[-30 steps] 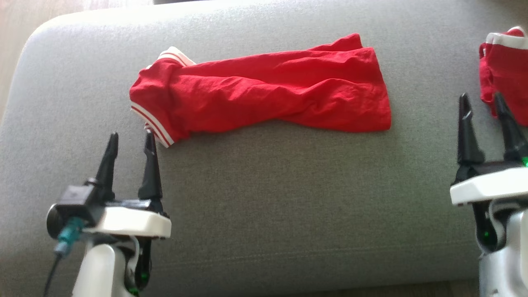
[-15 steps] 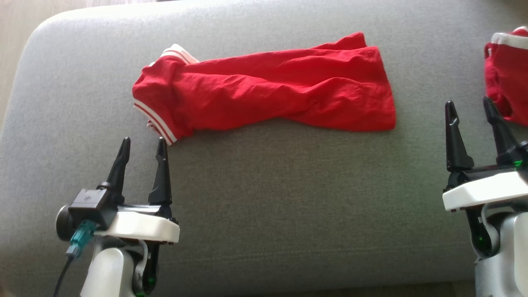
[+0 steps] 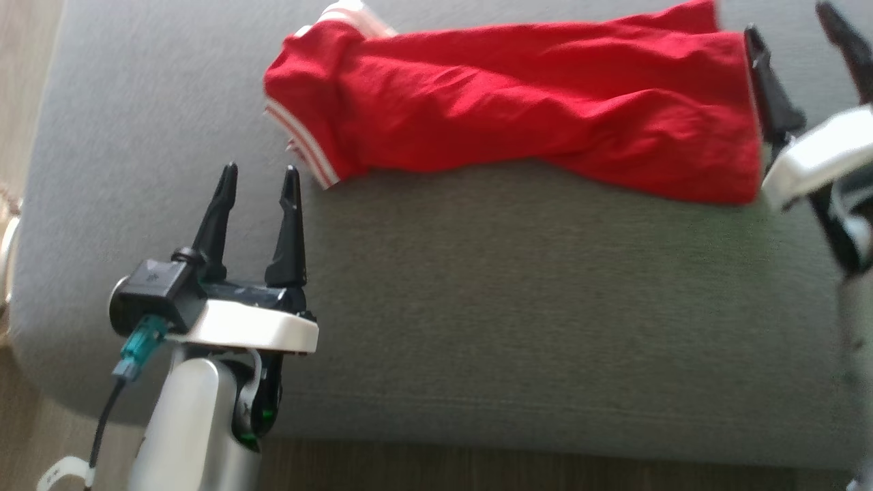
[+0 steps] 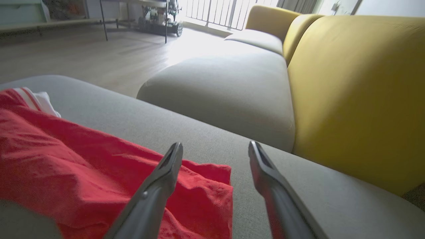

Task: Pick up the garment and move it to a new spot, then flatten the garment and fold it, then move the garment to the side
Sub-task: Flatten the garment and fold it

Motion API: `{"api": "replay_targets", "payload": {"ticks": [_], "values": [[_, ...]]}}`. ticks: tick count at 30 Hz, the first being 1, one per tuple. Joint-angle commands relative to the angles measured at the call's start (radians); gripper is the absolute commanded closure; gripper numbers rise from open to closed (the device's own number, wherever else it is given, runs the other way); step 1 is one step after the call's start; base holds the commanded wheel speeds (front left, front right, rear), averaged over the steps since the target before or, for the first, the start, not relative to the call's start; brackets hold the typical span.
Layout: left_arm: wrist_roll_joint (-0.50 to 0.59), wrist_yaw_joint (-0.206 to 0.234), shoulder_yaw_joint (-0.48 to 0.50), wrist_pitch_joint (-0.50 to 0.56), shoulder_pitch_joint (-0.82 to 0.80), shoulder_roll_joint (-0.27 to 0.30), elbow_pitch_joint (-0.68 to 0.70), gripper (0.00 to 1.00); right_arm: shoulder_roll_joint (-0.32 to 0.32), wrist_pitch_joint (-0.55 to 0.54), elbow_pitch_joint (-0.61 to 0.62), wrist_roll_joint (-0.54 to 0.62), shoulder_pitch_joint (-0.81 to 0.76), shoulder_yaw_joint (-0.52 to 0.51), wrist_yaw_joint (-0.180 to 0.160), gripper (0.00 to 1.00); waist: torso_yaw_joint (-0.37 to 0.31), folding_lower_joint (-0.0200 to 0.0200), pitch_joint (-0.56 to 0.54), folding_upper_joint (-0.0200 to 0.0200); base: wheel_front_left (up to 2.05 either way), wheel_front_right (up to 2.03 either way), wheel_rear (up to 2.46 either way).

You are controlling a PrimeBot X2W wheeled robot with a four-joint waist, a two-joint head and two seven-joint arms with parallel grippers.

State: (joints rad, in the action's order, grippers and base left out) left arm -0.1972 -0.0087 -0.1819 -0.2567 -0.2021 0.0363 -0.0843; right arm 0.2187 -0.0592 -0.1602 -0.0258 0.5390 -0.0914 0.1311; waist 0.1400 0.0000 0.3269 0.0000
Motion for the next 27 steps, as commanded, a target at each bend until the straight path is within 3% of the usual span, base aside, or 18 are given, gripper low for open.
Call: {"api": "replay_targets", "payload": {"ticks": [1, 12, 24, 25, 26, 27], "values": [[-0.009, 0.004, 0.026, -0.005, -0.035, 0.014, 0.035, 0.00, 0.039, -0.042, -0.013, -0.018, 0.065, 0.050, 0.000, 0.00, 0.057, 0.0000, 0.058, 0.0000, 0.00, 0.00, 0.00], [-0.074, 0.017, -0.026, -0.005, -0.095, 0.014, 0.020, 0.00, 0.273, -0.259, -0.370, -0.205, 0.346, 0.301, 0.000, 0.00, 0.146, 0.0000, 0.153, 0.0000, 0.00, 0.00, 0.00], [-0.099, 0.027, -0.055, -0.005, -0.117, 0.014, 0.017, 0.00, 0.409, -0.367, -0.515, -0.327, 0.467, 0.556, 0.000, 0.00, 0.189, 0.0000, 0.178, 0.0000, 0.00, 0.00, 0.00], [-0.099, 0.027, -0.054, -0.005, -0.116, 0.014, 0.016, 0.00, 0.416, -0.374, -0.516, -0.344, 0.472, 0.582, 0.000, 0.57, 0.189, 0.0000, 0.178, 0.0000, 0.00, 0.00, 0.00], [-0.099, 0.027, -0.053, -0.005, -0.116, 0.014, 0.016, 0.00, 0.423, -0.374, -0.515, -0.362, 0.477, 0.603, 0.000, 1.00, 0.188, 0.0000, 0.178, 0.0000, 0.00, 0.00, 0.00], [-0.099, 0.028, -0.052, -0.005, -0.115, 0.014, 0.015, 0.00, 0.429, -0.374, -0.514, -0.379, 0.480, 0.622, 0.000, 1.00, 0.188, 0.0000, 0.177, 0.0000, 0.00, 0.00, 0.00]]}}
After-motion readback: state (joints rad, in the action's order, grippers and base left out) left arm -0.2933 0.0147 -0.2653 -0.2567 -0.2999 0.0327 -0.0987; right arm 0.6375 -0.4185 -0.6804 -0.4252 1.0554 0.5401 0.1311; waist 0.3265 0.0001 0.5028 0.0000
